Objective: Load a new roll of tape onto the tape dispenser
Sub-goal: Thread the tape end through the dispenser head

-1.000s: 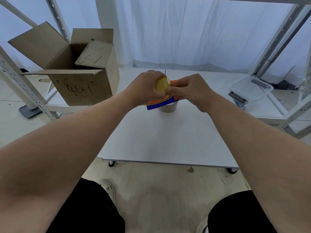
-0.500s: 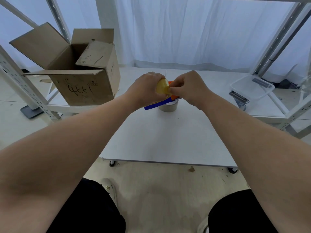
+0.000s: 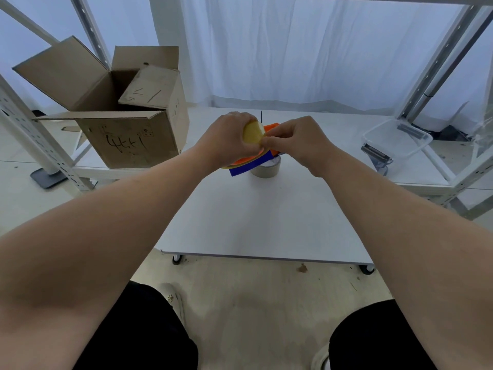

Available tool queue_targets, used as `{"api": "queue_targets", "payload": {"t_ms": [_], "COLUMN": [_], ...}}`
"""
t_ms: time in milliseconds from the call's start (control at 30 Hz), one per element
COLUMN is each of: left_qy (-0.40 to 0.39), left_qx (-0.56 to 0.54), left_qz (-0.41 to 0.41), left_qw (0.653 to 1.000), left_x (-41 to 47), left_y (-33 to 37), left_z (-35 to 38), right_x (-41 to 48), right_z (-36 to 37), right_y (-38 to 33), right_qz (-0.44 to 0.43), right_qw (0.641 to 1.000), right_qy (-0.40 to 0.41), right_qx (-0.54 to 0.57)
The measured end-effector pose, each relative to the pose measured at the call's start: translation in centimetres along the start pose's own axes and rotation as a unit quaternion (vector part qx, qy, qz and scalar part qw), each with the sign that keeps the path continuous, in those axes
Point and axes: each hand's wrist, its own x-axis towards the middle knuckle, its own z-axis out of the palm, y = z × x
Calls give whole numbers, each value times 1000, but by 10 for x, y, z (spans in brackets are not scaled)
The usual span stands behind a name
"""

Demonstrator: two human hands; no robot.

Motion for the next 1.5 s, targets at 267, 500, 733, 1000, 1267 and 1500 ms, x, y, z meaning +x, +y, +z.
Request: {"api": "queue_targets", "payload": {"t_ms": [267, 500, 733, 1000, 1267, 1500], "left_qy": [-19, -13, -4, -17, -26, -18], "left_qx": [30, 30, 22, 40, 62, 23], "left_qz": [13, 22, 5, -5, 20, 17], "left_qw": [999, 999, 1000, 999, 998, 999], "left_x": [1, 1, 5, 4, 1, 0], "left_y": [-1, 4, 0, -1, 0, -1], "left_z": [4, 6, 2, 6, 8, 2], "right_x": [-1, 3, -2, 2, 6, -2], "right_z": [2, 1, 2, 7, 14, -3], "right_y": [-1, 6, 0, -11, -20, -8], "right_qz": [17, -16, 5, -15, 8, 5], "right_qw": [999, 994, 1000, 991, 968, 996], "right_qy": [6, 67, 12, 43, 36, 23], "right_qx": [-28, -89, 16, -126, -250, -87]}}
